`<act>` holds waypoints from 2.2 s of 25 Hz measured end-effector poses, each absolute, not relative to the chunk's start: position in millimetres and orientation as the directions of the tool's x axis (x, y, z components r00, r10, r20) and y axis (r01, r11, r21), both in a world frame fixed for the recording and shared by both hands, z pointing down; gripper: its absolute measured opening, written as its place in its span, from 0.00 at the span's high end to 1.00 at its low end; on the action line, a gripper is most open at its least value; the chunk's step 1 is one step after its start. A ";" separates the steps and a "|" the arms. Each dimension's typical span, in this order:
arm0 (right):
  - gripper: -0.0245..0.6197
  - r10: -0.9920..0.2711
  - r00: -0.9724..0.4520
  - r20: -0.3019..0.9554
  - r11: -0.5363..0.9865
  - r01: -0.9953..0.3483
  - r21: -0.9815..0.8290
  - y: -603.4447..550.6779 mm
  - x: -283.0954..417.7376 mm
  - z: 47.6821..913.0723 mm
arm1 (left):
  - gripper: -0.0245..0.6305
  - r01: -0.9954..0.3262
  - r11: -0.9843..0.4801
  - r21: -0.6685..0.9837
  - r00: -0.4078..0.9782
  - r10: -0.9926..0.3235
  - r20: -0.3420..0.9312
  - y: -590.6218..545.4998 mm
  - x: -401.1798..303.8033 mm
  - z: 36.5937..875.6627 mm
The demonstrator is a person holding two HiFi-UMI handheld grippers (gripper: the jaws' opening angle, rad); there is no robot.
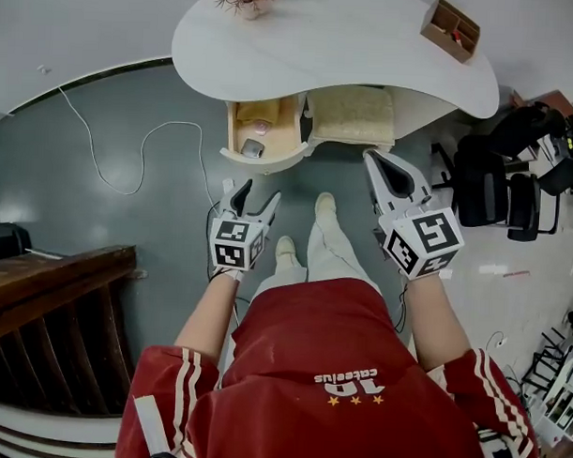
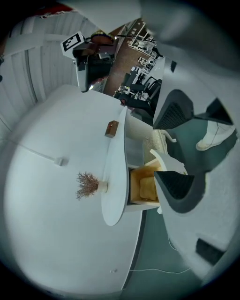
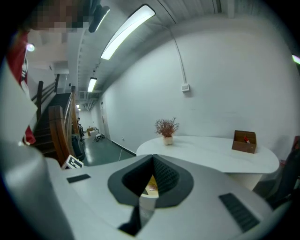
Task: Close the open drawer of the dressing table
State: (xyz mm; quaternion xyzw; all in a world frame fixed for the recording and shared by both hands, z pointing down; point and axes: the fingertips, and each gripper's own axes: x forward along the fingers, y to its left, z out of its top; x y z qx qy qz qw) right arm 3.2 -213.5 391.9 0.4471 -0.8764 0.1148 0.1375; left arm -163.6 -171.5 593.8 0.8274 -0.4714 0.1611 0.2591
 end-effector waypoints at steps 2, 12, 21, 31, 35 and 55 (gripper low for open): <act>0.95 -0.735 -0.584 0.345 0.589 -0.802 -0.101 -223.6 0.6 400.3 | 0.54 -0.874 -0.403 0.273 0.485 -0.672 0.560 -177.4 -161.4 619.2; 0.96 -0.678 -0.626 0.385 0.619 -0.769 -0.159 -296.2 -8.3 461.8 | 0.54 -0.929 -0.197 0.313 0.367 -0.587 0.722 -206.0 -171.7 722.2; 0.96 -0.610 -0.656 0.444 0.652 -0.734 -0.190 -314.2 -18.2 507.6 | 0.57 -0.953 -0.054 0.298 0.283 -0.511 0.812 -222.0 -180.3 808.0; 0.95 -0.590 -0.659 0.467 0.653 -0.729 -0.203 -314.0 -20.1 526.1 | 0.59 -0.952 0.004 0.306 0.262 -0.504 0.823 -231.4 -180.9 849.0; 0.95 -0.584 -0.652 0.483 0.645 -0.734 -0.211 -306.6 -12.2 531.0 | 0.80 -0.960 -0.023 0.280 0.254 -0.498 0.830 -231.6 -177.8 851.2; 0.96 -0.593 -0.640 0.488 0.606 -0.754 -0.253 -306.8 -3.6 541.0 | 0.80 -0.977 -0.069 0.203 0.210 -0.510 0.834 -241.2 -177.8 850.3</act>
